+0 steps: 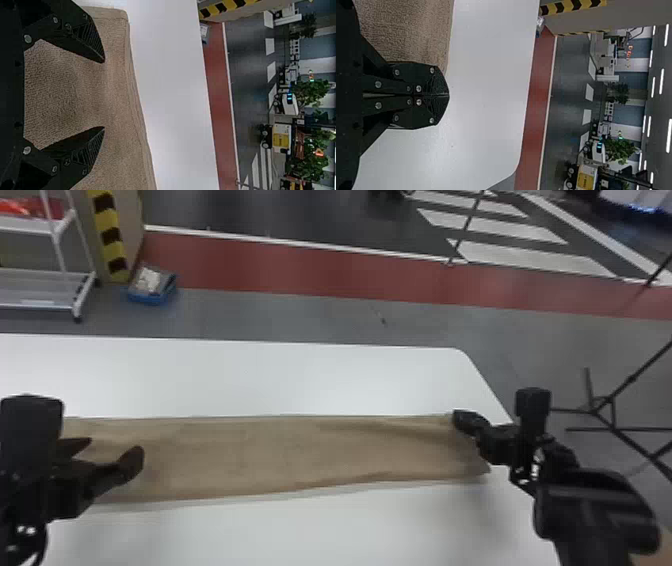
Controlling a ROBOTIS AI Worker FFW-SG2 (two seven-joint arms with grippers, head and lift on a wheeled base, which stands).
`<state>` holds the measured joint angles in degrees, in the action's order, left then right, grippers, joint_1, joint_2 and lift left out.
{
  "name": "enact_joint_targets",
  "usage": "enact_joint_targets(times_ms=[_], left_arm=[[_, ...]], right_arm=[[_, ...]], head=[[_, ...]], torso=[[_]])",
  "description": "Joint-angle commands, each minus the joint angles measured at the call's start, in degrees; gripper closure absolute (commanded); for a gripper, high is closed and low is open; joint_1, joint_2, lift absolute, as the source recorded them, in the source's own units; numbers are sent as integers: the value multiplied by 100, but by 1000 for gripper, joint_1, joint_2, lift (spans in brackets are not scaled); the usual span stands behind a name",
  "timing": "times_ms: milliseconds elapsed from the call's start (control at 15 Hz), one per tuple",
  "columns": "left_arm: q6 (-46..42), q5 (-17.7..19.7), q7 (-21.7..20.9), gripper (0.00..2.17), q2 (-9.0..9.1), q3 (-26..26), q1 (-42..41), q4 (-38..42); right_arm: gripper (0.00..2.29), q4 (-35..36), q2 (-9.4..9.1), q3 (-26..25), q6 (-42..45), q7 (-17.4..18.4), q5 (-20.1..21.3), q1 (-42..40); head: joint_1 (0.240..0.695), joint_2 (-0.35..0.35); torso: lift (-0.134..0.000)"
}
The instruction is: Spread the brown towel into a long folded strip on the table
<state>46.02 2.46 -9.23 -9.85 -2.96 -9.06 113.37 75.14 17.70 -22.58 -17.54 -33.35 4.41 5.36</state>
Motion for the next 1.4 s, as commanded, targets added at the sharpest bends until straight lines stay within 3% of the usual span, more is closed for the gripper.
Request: enact_joint_targets(times_ms=[0,267,467,1067,1200,1333], left_arm=[[-18,0,26,336,-8,-3,-8,9],[-228,9,237,319,-17,14,-17,18],[-650,26,545,130,-17,14,-35,36],[-1389,299,844,124,-34,252,-298,220],[-1547,316,914,124,-34,234,-395,343],[-2004,325,1081,124,-26,146,-571,466]], right_arm=[[950,1,-30,8,106,57,7,-18],[83,194,-38,-9,440,365,-19,-176],[60,766,-109,-132,528,391,-169,-439],[63,2954,-531,-185,-123,391,-520,-1433],[63,3341,-689,-203,-228,391,-705,-1643],[63,3956,-1014,-185,-351,409,-925,-2013]], head=[[695,-273],[695,-270],[695,-266],[695,-206],[695,-186],[695,-174]], torso=[[-119],[-119],[-119],[-119],[-119],[-119]])
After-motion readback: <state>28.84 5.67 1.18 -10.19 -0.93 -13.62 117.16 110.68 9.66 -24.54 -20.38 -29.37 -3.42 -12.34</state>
